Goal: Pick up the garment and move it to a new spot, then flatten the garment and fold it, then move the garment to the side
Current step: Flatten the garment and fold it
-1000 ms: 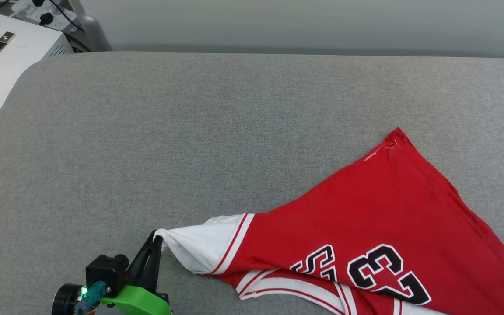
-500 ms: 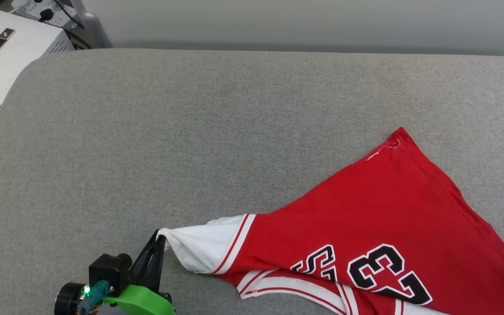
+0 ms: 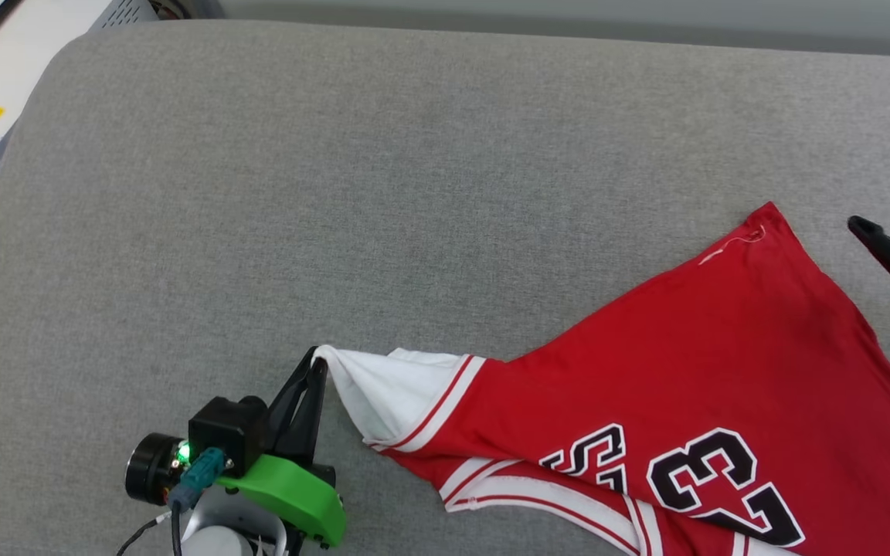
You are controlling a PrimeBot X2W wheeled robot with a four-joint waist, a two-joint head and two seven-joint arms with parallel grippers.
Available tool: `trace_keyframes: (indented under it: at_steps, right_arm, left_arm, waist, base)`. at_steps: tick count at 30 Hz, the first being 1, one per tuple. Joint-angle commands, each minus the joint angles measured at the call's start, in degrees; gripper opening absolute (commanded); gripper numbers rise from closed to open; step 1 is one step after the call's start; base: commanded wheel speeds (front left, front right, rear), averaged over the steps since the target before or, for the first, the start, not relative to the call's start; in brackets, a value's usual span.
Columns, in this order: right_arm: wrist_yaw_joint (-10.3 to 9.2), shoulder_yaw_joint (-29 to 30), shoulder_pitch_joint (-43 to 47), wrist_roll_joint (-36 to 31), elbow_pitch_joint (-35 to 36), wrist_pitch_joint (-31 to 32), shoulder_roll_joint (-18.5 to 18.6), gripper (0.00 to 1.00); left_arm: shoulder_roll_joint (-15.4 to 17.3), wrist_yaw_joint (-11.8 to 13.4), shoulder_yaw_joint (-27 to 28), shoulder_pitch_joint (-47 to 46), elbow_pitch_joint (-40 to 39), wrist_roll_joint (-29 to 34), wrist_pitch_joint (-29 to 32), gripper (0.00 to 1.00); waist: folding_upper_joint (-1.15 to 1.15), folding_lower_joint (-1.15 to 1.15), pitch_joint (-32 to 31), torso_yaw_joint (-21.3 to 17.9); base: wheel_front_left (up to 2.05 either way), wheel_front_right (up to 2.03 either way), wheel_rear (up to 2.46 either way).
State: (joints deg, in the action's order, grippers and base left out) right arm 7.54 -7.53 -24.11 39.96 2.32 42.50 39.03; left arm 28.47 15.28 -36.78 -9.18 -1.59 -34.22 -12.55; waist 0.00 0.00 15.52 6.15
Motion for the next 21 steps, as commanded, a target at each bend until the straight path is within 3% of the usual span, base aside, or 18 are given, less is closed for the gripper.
trace_keyframes:
  at_steps: [1, 6, 12, 20, 21]
  right_arm:
    - [-0.05, -1.3, -2.6, -0.7, -1.7, 1.5, -0.6, 1.00]
    - [-0.05, -6.2, -10.7, -2.6, -10.1, 6.3, -2.3, 1.00]
    - [-0.05, -10.3, -16.8, -4.4, -19.5, 7.1, -3.9, 1.00]
    - [-0.05, -19.2, -15.0, -0.7, -25.8, 8.2, -2.9, 1.00]
    - [-0.05, -20.0, -14.9, -0.1, -26.0, 7.5, -2.5, 0.17]
  left_arm:
    - [-0.4, -0.4, -0.1, -1.4, 0.0, 0.5, 0.0, 0.00]
    - [-1.6, -1.2, -0.9, -4.1, 0.3, 1.4, -0.3, 0.00]
    - [-3.2, -2.2, -1.6, -6.7, 1.3, 2.1, -0.7, 0.00]
    - [-4.1, -2.9, -2.0, -7.8, 3.2, 2.5, -1.2, 0.00]
    - [-4.1, -3.0, -1.9, -7.7, 3.4, 2.4, -1.3, 0.00]
  waist:
    - [0.00, 0.00, 2.2, 1.9]
    - [0.00, 0.00, 4.9, 3.8]
    - [0.00, 0.00, 8.2, 5.9]
    - [0.00, 0.00, 9.4, 6.7]
    - [0.00, 0.00, 9.2, 6.5]
  base:
    - [0.00, 0.00, 0.00]
    - [0.00, 0.00, 0.00]
    - [0.00, 0.00, 0.00]
    - [0.00, 0.00, 0.00]
    - [0.00, 0.00, 0.00]
